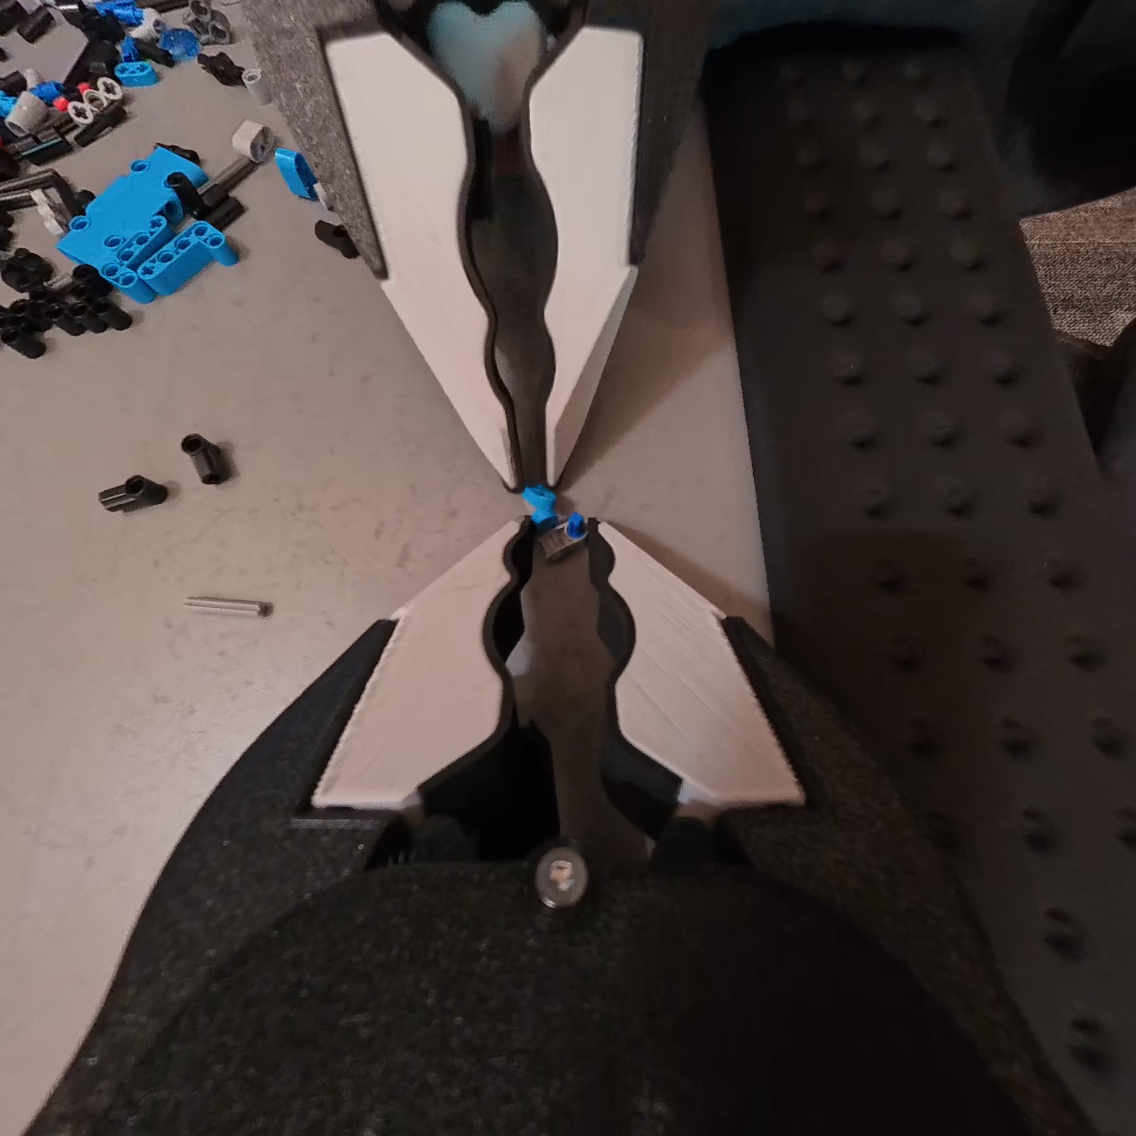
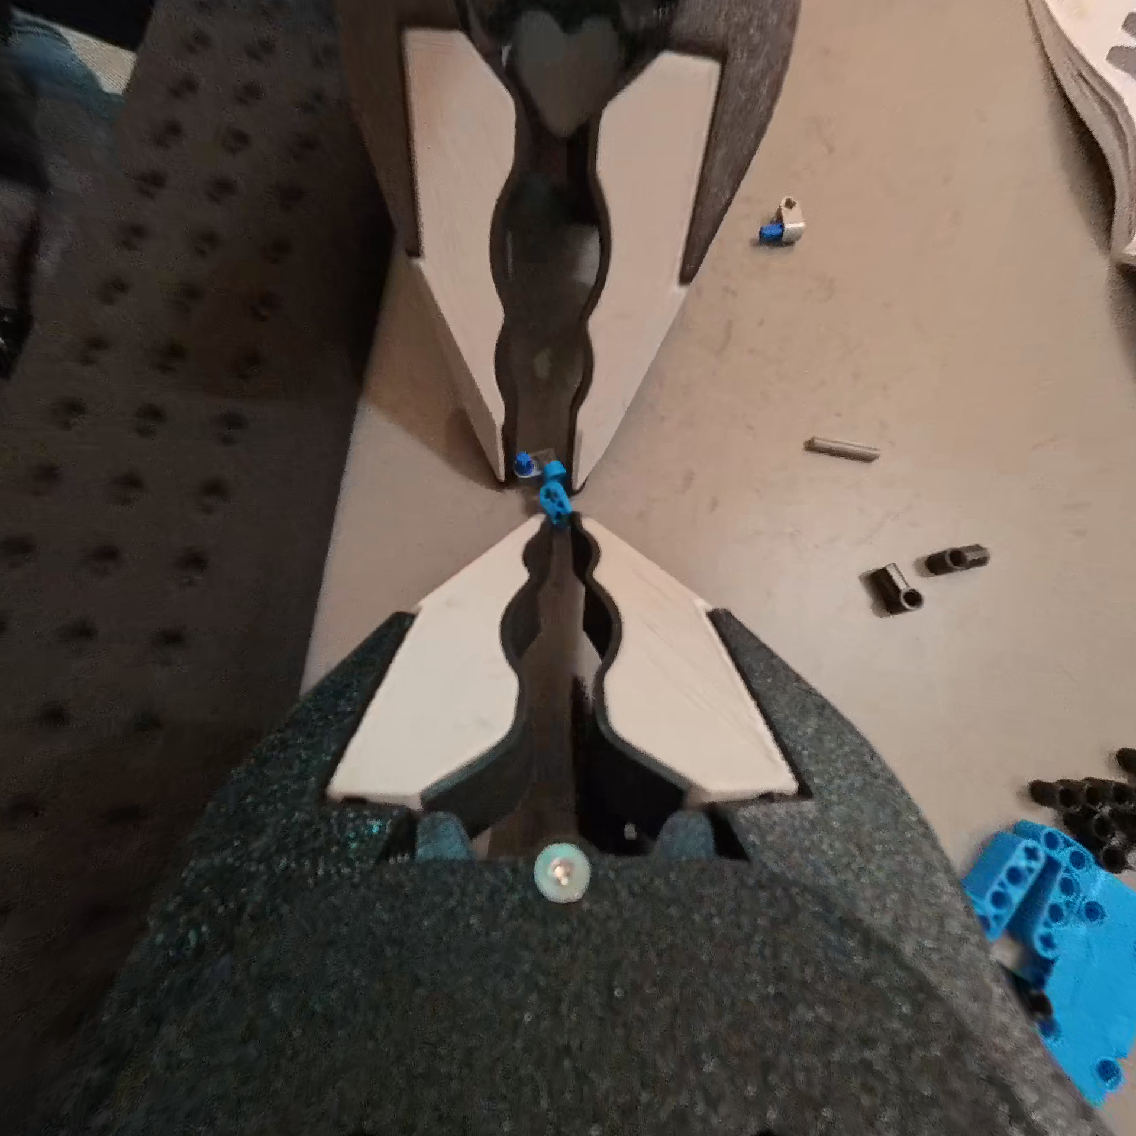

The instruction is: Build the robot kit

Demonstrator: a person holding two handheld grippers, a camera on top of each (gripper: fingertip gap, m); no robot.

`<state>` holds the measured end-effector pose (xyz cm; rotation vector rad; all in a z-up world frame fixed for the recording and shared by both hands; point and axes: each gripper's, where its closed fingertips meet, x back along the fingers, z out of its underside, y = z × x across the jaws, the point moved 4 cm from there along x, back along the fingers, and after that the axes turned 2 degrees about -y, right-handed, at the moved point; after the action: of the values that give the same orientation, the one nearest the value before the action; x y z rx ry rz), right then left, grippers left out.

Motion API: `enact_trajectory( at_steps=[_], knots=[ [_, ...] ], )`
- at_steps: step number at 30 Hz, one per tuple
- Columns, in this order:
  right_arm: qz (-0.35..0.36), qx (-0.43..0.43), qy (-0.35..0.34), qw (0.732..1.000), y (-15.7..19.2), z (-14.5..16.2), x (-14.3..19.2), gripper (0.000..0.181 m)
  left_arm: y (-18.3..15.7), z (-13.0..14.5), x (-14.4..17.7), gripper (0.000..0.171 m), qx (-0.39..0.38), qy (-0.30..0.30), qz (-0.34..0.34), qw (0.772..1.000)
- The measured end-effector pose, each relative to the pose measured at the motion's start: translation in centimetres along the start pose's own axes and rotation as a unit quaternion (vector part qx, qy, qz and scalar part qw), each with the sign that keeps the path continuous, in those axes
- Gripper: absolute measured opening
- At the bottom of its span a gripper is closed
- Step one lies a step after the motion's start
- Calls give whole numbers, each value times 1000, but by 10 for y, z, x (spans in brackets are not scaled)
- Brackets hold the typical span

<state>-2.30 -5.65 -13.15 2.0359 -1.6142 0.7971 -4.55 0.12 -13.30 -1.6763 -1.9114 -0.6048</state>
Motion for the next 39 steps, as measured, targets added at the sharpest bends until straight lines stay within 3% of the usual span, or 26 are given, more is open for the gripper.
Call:
enact_trajectory(
  at_steps=[19,26,39],
  knots=[
    [-48,-35,25,998,-1,0,-2,5,-1,0,1,16,-40,-2,-3,999],
    [-78,-33,9,996,-4,3,-1,6,3,-1,0,16,-67,-1,68,995],
    [-84,-9,14,996,-1,4,0,0,-7,-1,-1,16,-97,-3,85,992]
  ],
)
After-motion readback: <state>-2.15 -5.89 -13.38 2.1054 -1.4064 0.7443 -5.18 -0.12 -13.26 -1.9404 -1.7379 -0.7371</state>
